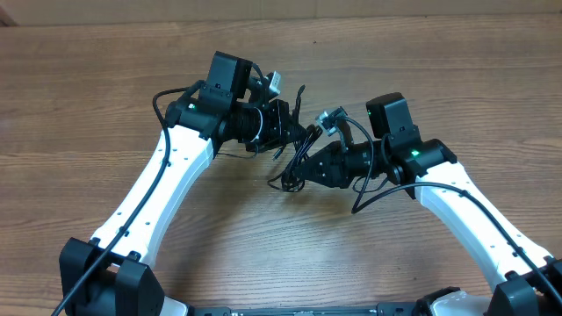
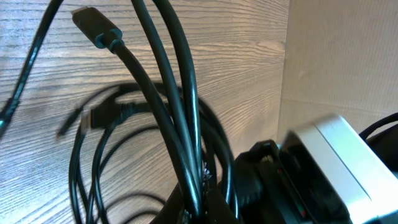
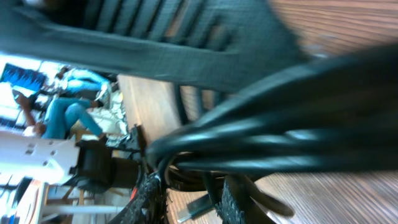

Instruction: Untangle cables

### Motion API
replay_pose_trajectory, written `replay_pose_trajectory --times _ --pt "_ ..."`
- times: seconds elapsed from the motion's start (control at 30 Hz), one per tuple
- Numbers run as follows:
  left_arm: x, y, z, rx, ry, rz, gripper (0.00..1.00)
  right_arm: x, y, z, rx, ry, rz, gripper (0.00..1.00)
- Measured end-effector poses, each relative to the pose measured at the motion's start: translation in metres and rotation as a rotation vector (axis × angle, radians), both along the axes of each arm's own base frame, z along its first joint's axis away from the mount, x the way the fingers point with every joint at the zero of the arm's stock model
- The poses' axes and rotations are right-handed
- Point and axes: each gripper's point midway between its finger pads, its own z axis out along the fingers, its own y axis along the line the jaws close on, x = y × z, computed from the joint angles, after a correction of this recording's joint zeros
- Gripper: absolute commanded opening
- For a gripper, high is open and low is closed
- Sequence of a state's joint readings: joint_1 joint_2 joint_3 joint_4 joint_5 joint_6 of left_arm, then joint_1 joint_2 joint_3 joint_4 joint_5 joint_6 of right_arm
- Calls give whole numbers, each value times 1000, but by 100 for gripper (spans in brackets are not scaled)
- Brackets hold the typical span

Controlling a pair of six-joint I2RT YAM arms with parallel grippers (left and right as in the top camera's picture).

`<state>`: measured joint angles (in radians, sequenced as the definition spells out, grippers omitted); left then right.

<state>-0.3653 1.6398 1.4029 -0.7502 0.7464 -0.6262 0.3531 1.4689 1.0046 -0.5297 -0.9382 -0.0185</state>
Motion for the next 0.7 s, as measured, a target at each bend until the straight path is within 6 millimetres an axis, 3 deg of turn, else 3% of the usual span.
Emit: replay_pose_trajectory --times 0.2,0.37,0.53,0.7 --pt "1 0 0 0 -3 3 4 7 -11 -3 -12 77 -76 33" --pt "1 0 0 -3 2 2 4 -3 -25 4 -14 153 -114 35" --pt "0 0 0 -5 4 0 4 -11 -47 17 -125 57 -210 53" --pt "0 -1 0 -6 5 -1 4 7 -68 4 -268 -19 -327 54"
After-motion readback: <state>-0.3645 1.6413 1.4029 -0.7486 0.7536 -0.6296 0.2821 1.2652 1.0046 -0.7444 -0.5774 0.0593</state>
